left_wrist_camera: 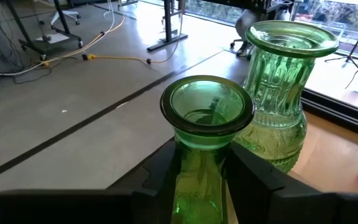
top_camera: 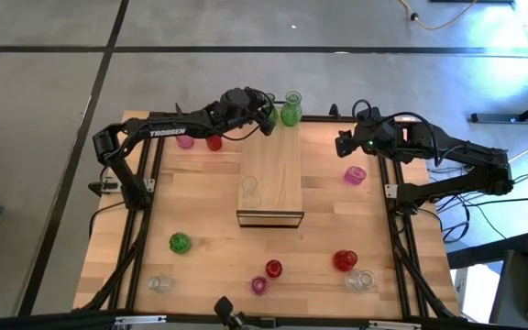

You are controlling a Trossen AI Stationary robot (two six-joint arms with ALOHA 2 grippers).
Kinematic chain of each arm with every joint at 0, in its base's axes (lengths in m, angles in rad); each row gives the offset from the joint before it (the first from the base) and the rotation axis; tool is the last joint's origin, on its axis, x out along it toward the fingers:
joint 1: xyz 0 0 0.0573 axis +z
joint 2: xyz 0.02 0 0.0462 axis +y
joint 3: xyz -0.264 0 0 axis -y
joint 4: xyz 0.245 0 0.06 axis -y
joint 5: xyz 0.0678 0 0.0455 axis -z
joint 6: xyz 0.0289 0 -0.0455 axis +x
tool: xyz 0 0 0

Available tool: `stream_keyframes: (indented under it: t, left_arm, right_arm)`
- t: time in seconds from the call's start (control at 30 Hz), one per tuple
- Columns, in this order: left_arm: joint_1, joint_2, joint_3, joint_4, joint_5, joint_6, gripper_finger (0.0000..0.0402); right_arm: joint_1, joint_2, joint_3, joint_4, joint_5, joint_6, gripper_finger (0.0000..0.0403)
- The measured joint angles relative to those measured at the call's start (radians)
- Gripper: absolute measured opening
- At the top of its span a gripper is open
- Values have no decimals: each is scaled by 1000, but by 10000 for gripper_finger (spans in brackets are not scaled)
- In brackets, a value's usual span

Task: Sort vases onto shelf
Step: Put the top green vase on the shelf

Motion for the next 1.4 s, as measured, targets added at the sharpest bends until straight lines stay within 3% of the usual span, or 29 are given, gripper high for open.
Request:
stream_keyframes:
  t: [0.9, 1.4]
  left_arm:
    - [4, 1, -1, 11, 24, 0, 117]
    - [4, 1, -2, 32, 21, 0, 144]
  right_arm:
    - [0, 0, 0, -2, 0, 1, 261]
    - [0, 0, 0, -2, 0, 1, 261]
